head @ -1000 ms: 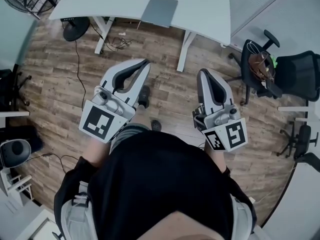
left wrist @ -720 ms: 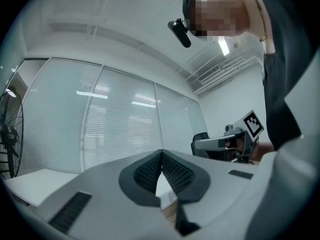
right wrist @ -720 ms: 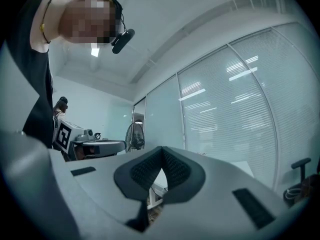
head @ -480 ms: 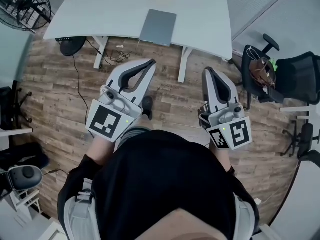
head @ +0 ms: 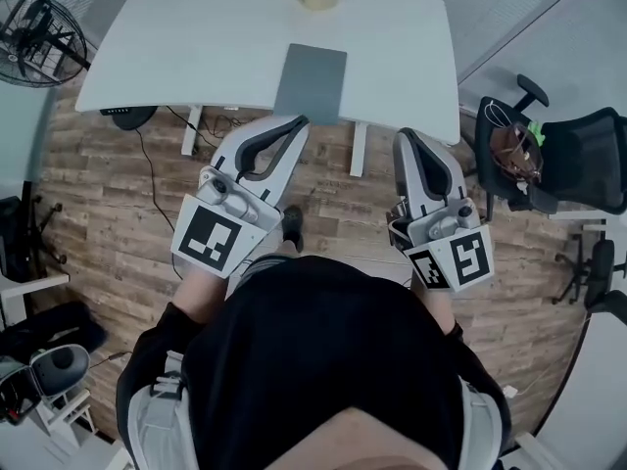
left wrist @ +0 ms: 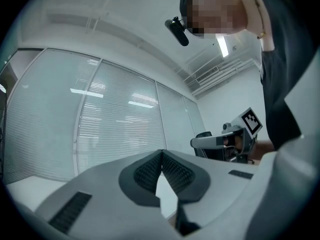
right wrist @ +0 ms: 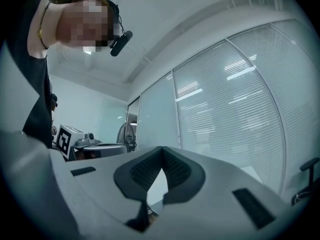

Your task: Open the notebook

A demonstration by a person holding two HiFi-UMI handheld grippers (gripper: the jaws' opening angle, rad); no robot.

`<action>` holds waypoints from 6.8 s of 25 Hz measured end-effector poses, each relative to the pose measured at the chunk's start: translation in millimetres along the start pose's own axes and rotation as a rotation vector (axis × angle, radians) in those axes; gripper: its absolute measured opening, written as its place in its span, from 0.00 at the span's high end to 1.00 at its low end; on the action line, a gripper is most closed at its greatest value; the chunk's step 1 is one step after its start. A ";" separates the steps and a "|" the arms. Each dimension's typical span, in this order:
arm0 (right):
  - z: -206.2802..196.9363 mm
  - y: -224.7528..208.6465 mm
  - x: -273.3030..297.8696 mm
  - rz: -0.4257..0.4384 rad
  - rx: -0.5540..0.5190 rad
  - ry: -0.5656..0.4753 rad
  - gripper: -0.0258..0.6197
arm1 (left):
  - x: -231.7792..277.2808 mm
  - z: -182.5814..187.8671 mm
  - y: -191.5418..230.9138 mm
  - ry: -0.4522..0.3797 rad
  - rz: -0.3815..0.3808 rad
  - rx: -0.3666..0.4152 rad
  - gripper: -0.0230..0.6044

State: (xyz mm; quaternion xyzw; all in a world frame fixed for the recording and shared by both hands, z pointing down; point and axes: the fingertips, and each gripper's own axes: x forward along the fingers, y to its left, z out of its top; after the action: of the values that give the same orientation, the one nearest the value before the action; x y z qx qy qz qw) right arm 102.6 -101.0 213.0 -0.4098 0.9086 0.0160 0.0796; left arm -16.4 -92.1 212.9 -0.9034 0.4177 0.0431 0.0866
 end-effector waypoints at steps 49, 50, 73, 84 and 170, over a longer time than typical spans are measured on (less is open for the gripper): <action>-20.6 -71.6 79.2 0.006 0.042 0.050 0.95 | 83.9 -70.7 68.4 0.140 -0.059 0.079 0.95; -22.5 -71.5 78.2 0.008 0.047 0.055 0.95 | 83.7 -76.9 69.4 0.156 -0.061 0.096 0.95; -58.7 -68.9 60.0 0.038 0.055 0.156 0.95 | 64.1 -257.8 32.8 0.713 -0.252 0.578 0.62; -63.0 -67.7 61.4 0.040 0.071 0.162 0.95 | 64.1 -288.9 15.5 0.789 -0.346 0.763 0.60; -52.8 2.5 153.3 0.223 -0.020 0.099 0.95 | -6.6 -201.8 156.1 0.265 0.294 -0.626 0.93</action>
State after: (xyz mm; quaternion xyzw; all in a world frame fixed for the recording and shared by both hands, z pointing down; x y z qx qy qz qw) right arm -6.1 -218.1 240.8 -0.3073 0.9511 0.0136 0.0281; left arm -138.6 -225.3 393.1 -0.8142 0.5173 0.0634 -0.2558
